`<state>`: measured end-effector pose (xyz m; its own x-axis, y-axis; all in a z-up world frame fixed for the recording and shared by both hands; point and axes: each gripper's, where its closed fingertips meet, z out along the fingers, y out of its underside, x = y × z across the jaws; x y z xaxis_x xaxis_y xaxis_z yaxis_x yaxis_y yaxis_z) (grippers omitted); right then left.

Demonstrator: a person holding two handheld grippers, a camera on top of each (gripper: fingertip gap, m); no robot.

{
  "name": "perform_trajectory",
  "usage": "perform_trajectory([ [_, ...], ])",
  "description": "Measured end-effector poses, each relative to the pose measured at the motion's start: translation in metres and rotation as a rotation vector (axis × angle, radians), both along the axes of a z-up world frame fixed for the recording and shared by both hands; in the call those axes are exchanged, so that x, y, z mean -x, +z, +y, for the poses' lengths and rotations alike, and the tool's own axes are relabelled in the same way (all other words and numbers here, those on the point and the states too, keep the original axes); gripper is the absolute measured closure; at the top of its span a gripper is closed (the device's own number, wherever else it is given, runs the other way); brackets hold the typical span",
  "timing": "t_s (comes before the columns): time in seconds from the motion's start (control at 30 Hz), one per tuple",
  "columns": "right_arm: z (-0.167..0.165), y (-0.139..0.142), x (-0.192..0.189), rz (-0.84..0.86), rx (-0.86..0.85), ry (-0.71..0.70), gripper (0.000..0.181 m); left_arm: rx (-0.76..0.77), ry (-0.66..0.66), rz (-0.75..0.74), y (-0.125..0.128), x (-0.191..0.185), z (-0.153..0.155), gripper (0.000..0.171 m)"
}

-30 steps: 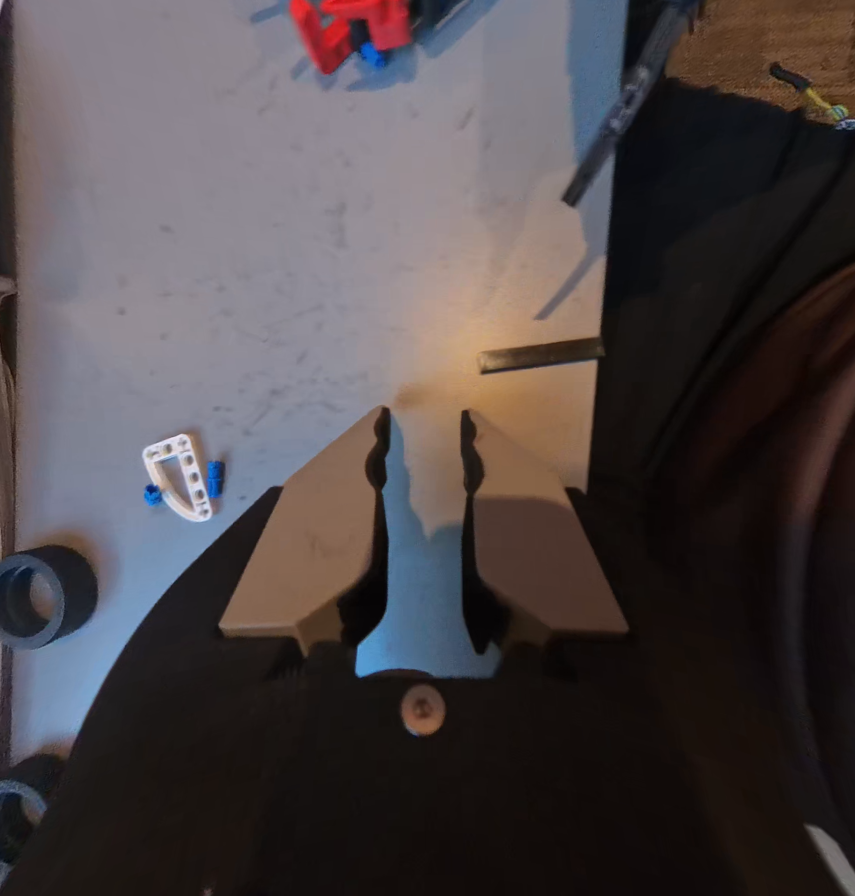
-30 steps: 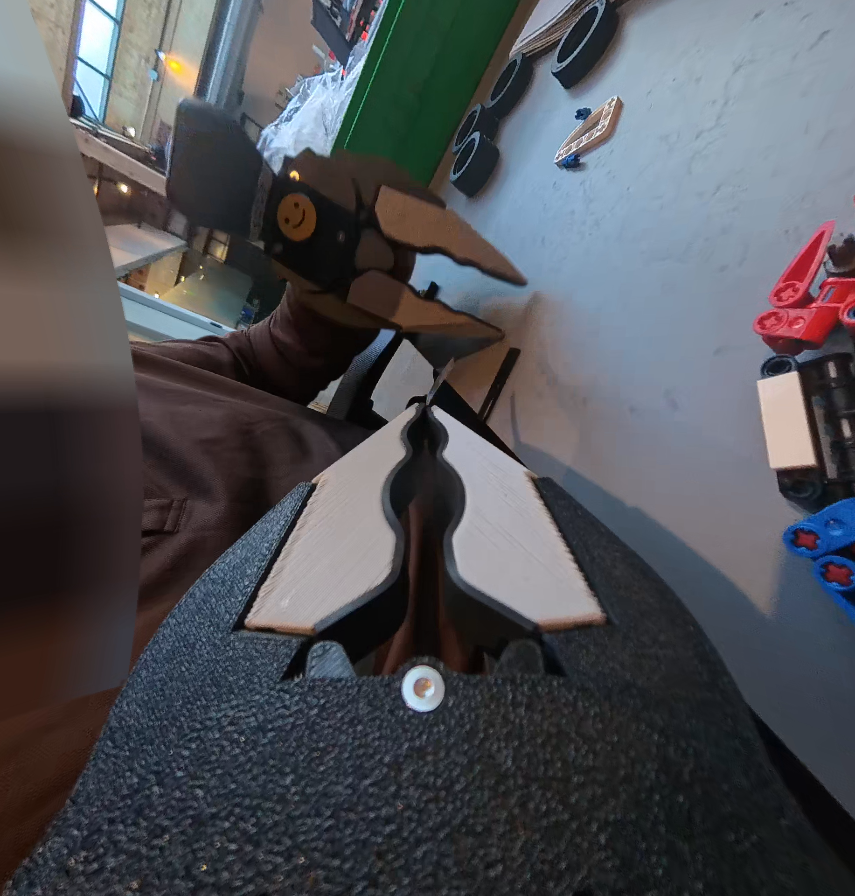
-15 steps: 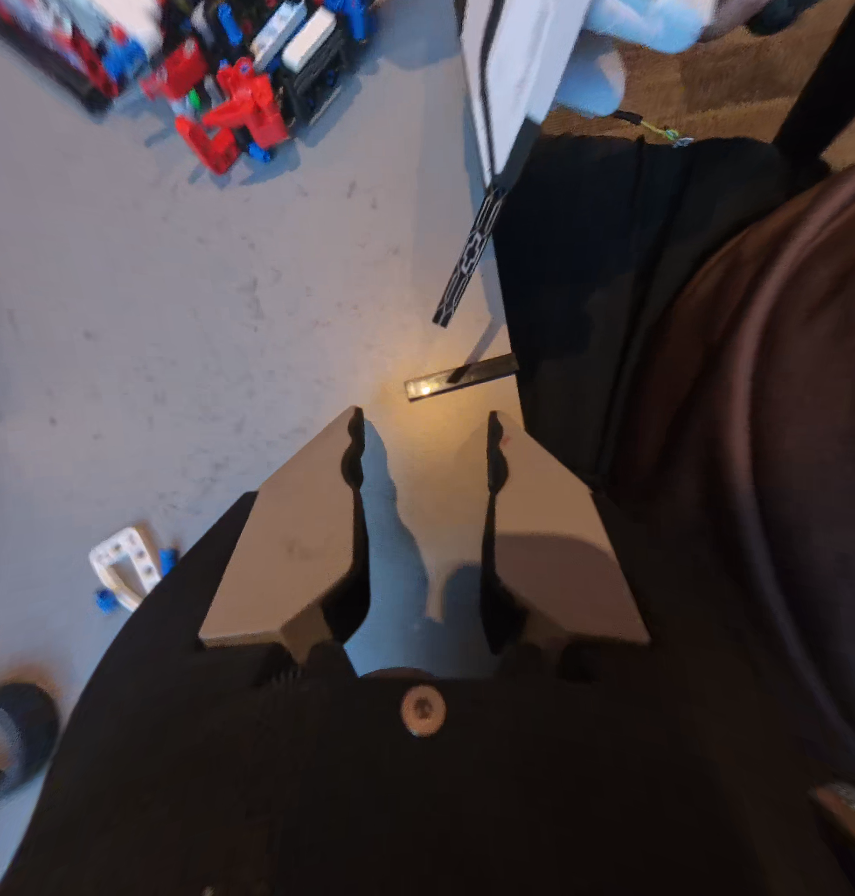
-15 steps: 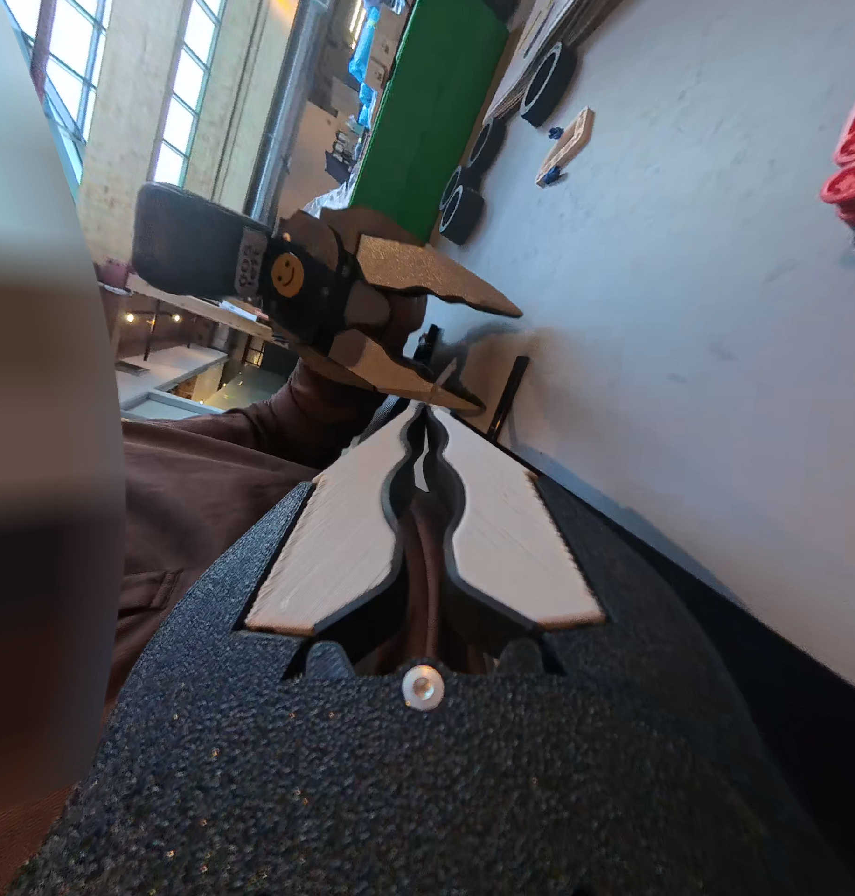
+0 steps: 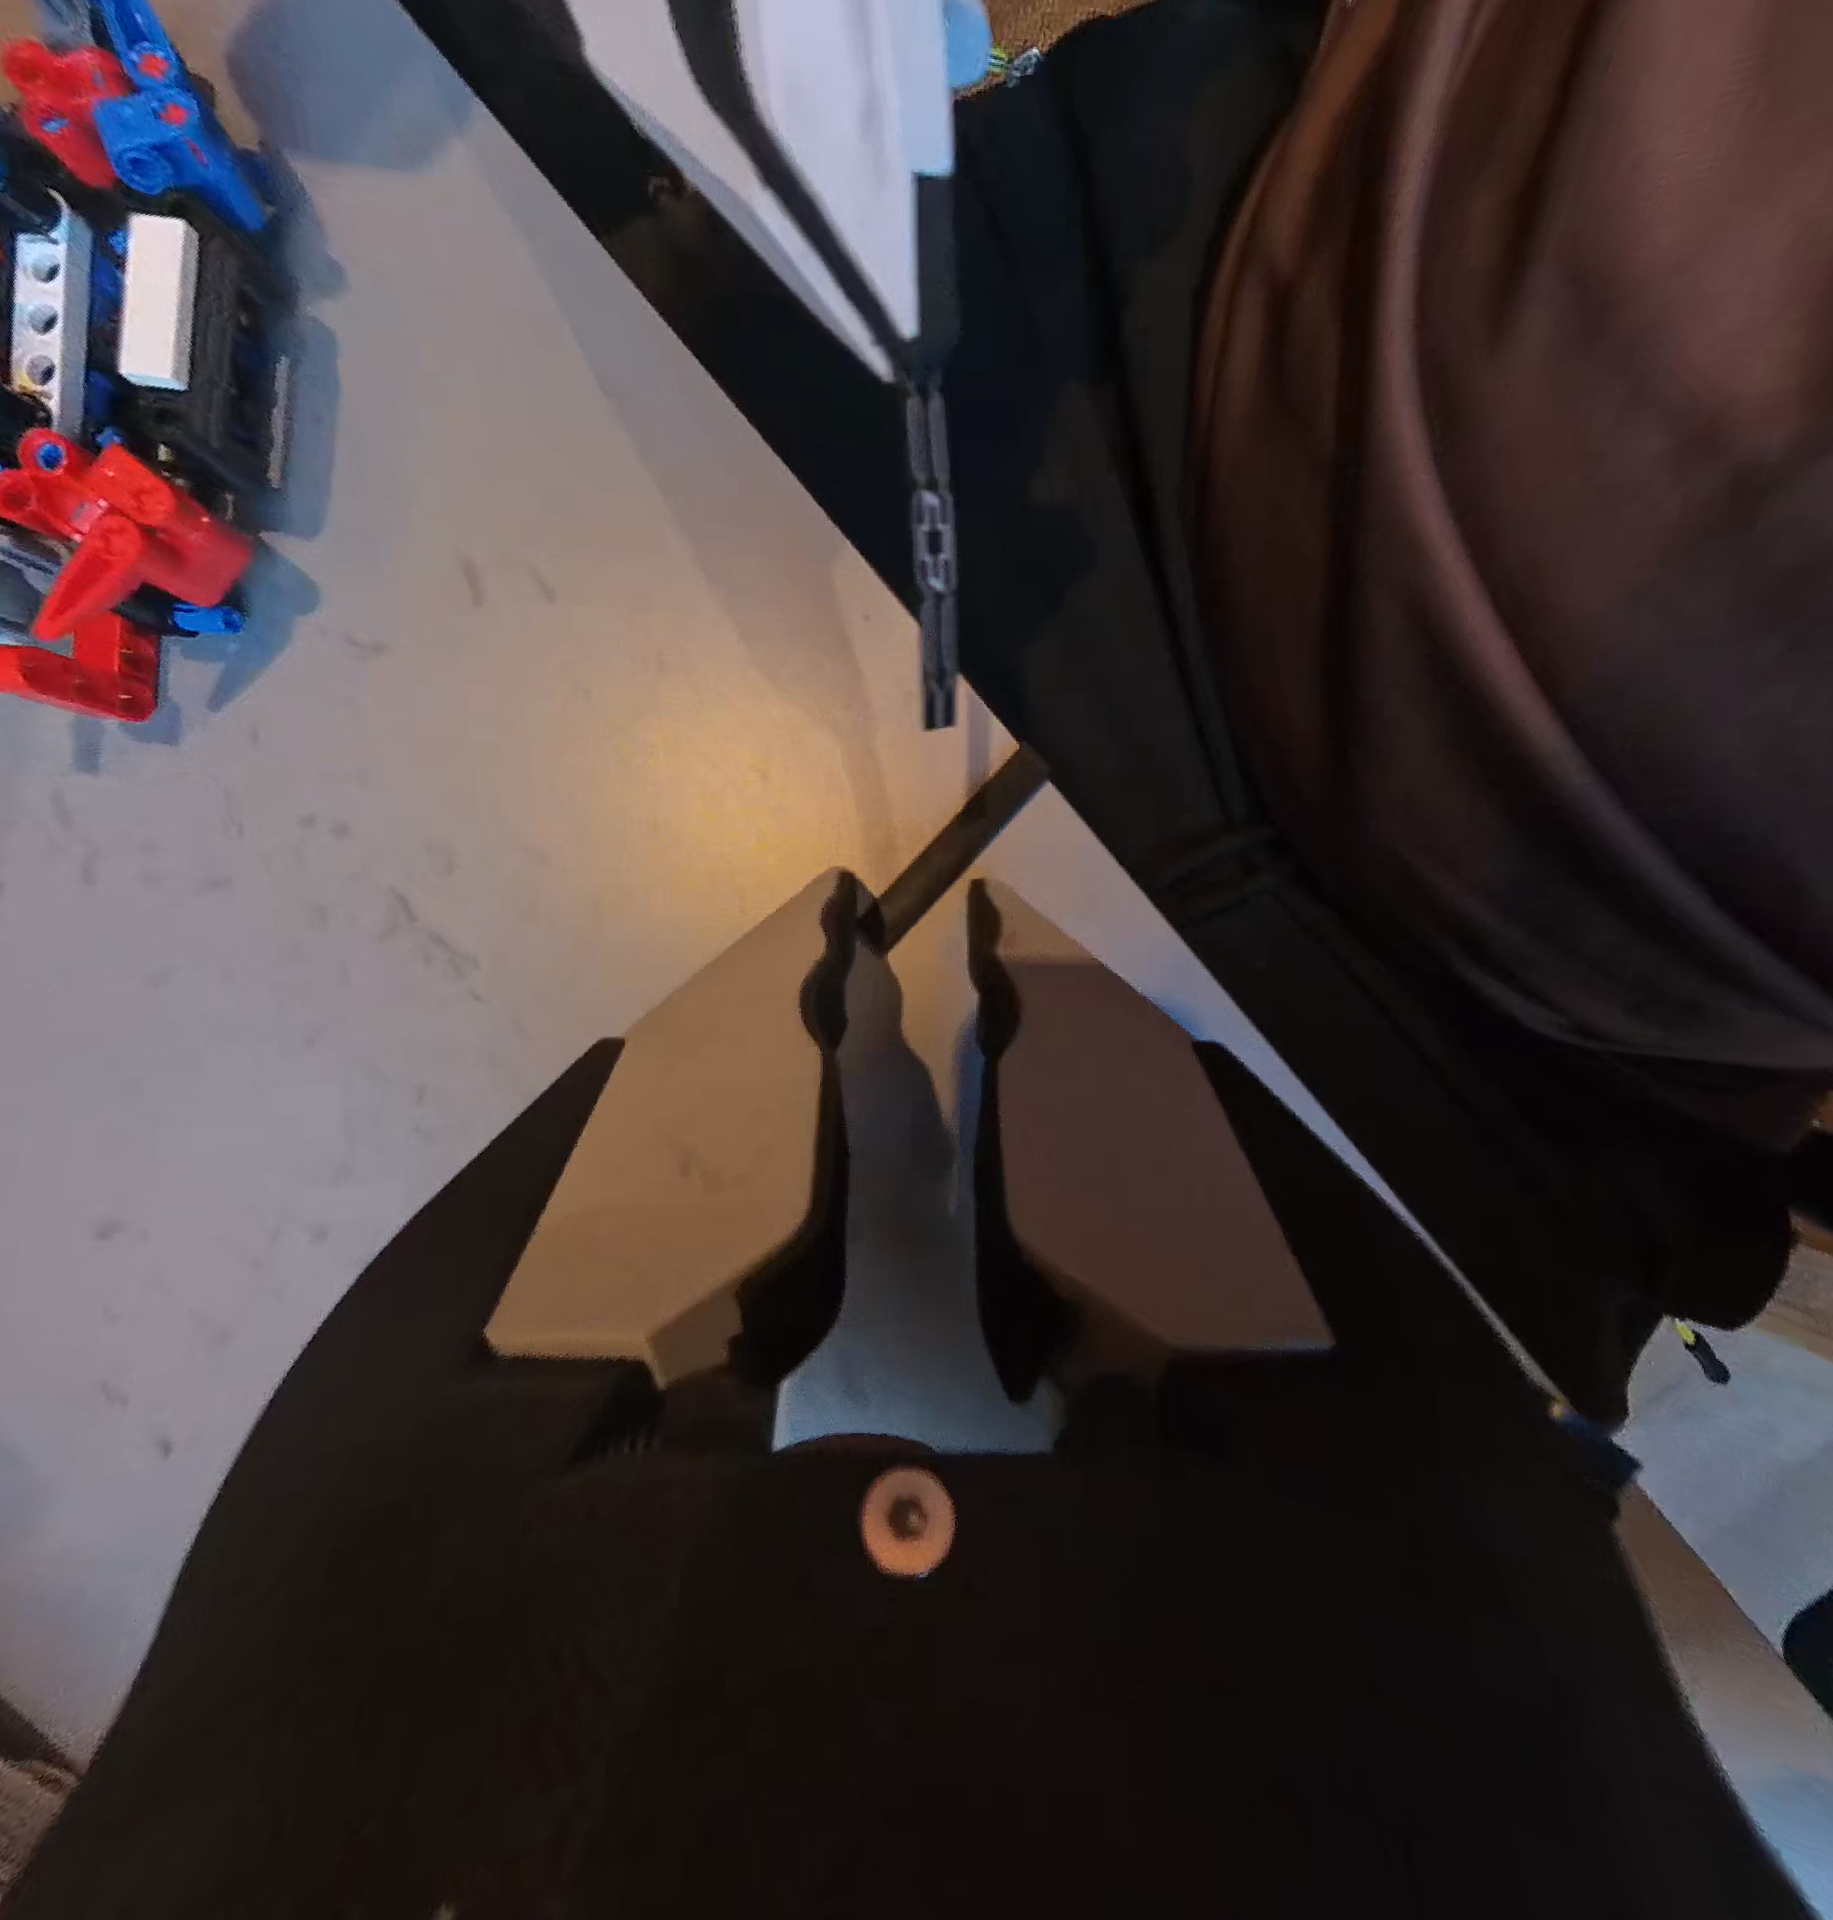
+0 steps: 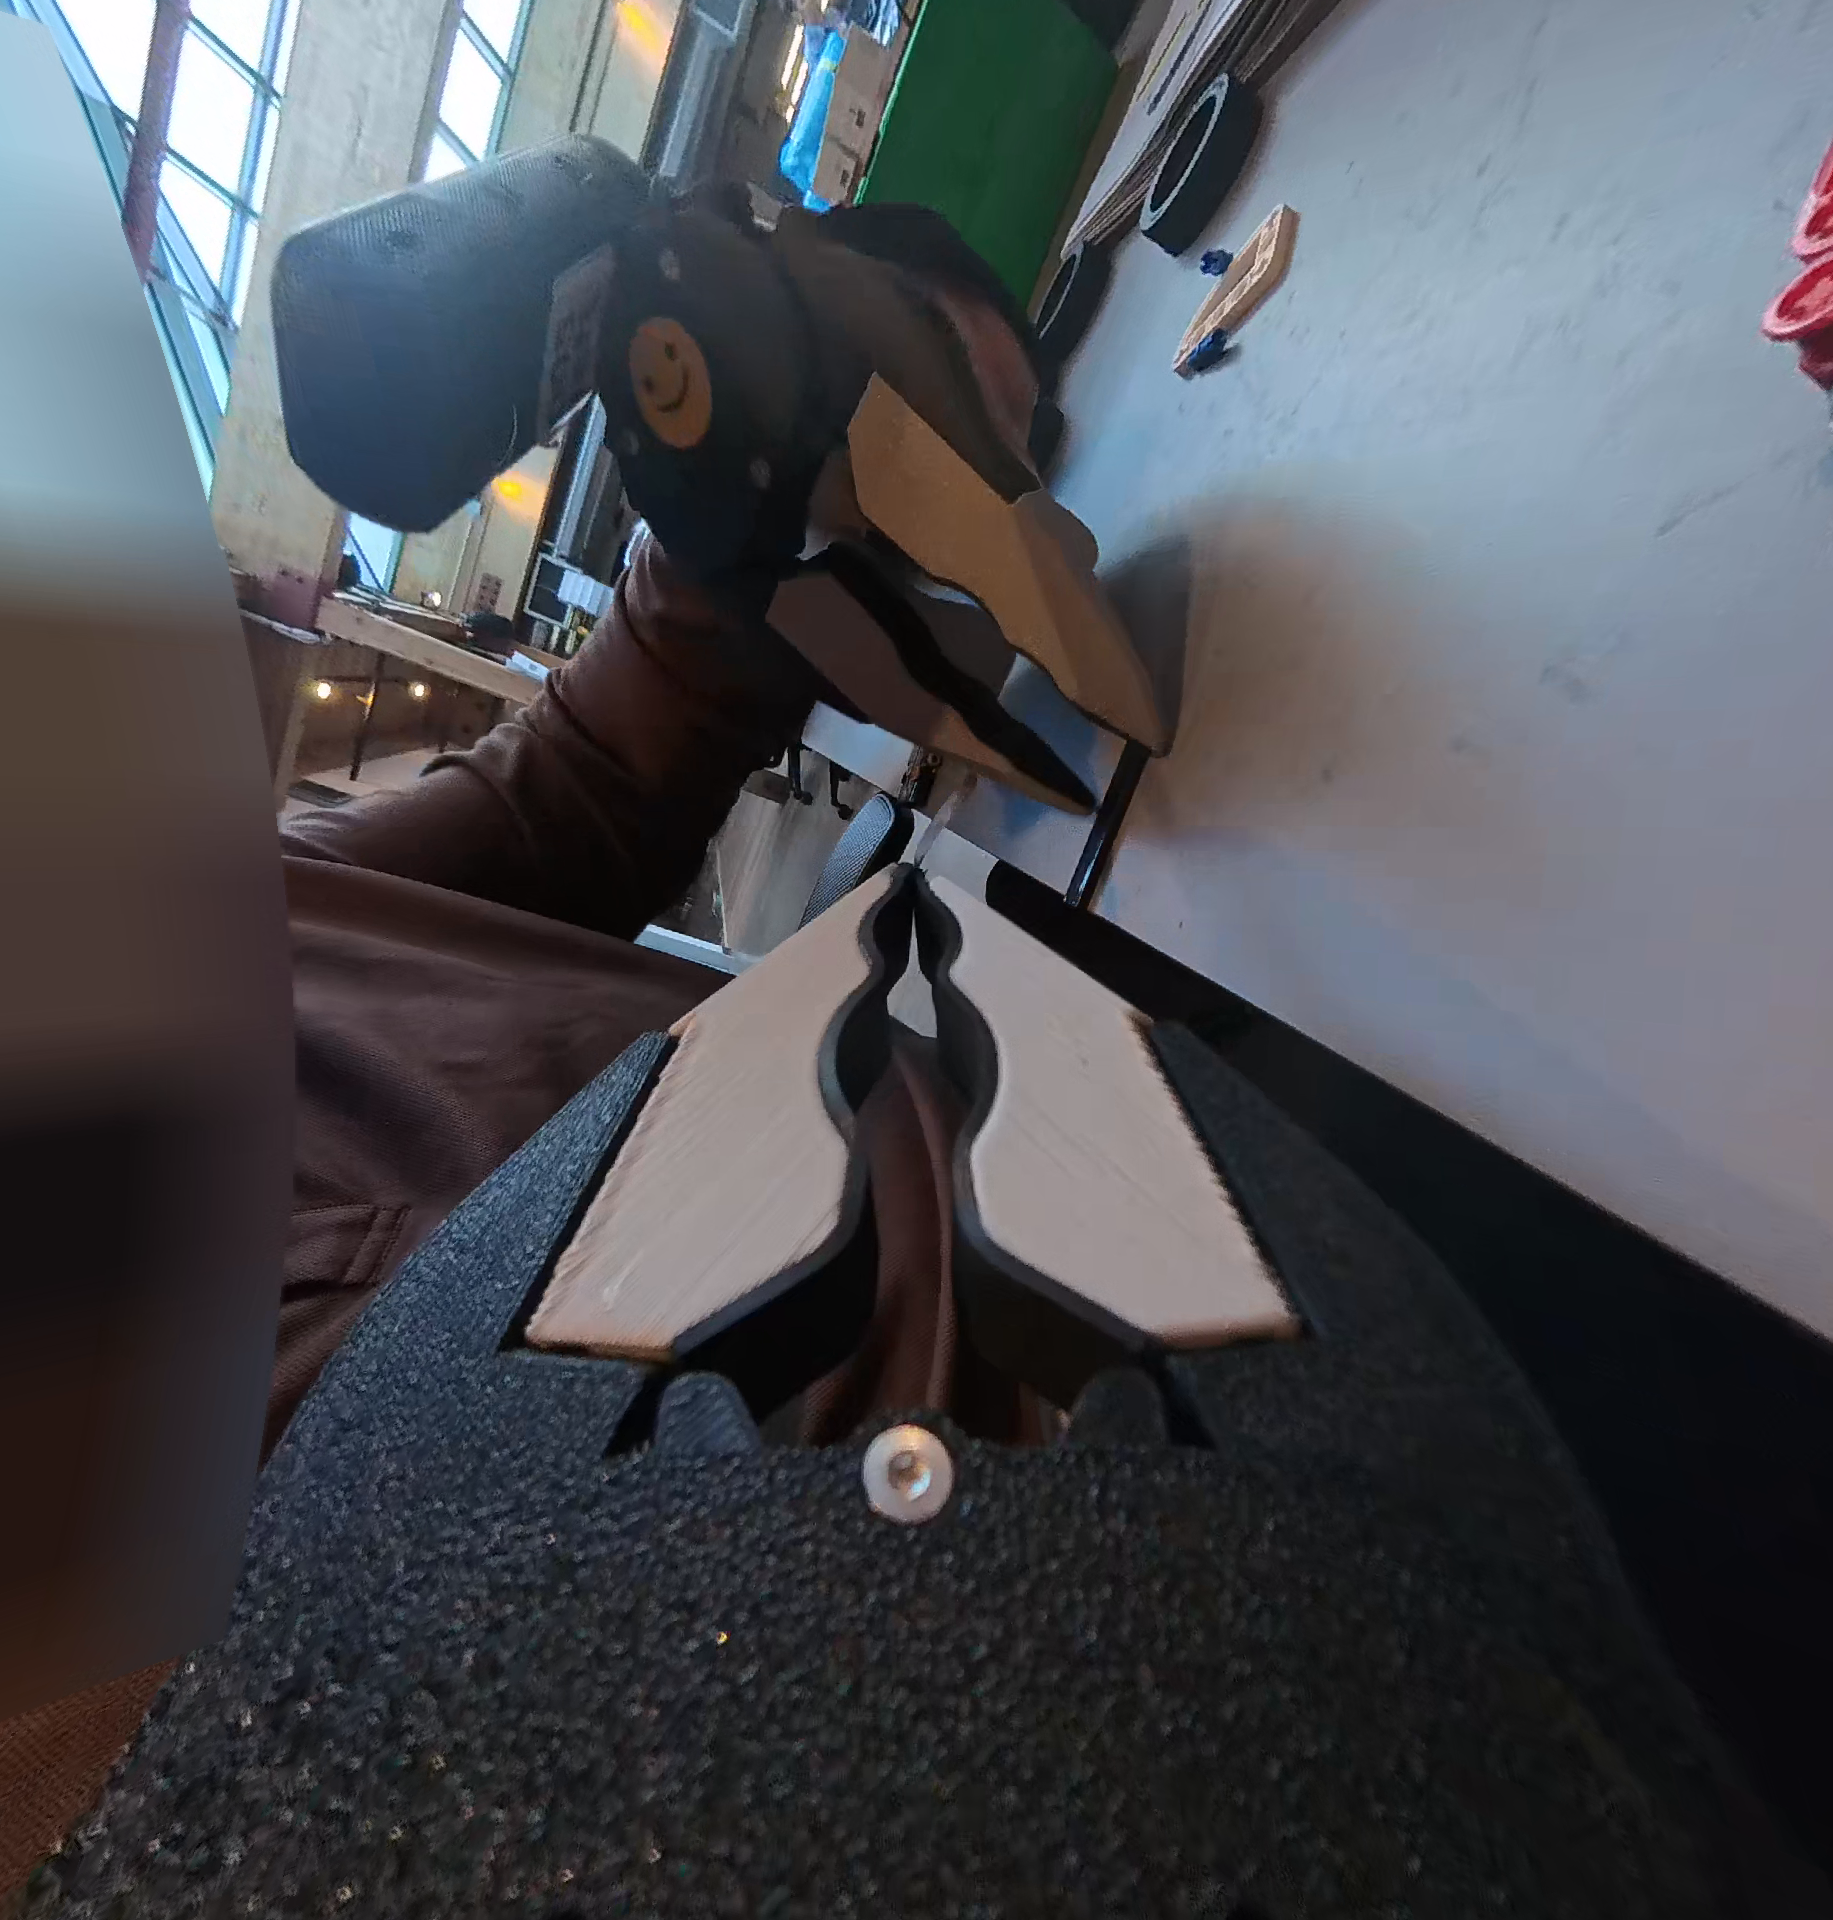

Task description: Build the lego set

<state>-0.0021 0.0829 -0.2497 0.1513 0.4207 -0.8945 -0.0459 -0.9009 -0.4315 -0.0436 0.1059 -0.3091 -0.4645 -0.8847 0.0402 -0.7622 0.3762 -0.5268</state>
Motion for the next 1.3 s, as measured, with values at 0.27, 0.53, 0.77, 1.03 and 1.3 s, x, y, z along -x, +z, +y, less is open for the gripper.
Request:
perform_trajectory([
  [0.27, 0.005, -0.006, 0.001, -0.039, 0.014, -0.003, 0.181, 0.094, 0.485, -0.022, 0.001, -0.001, 0.0, 0.165],
  [0.53, 0.012, -0.022, 0.029, -0.134, 0.052, 0.088, 0.181, 0.154, 0.844, -0.157, 0.003, 0.014, -0.003, 0.158],
  [0.77, 0.012, -0.025, 0.036, -0.083, 0.127, 0.192, 0.181, 0.107, 0.812, -0.209, 0.009, 0.032, -0.009, 0.133],
  [1.03, 0.012, -0.032, 0.04, -0.108, 0.117, 0.167, 0.181, 0.034, 0.761, -0.208, 0.008, 0.034, -0.003, 0.137],
  [1.3, 0.014, -0.033, 0.038, -0.099, 0.137, 0.173, 0.181, 0.028, 0.681, -0.206, 0.012, 0.03, -0.006, 0.144],
])
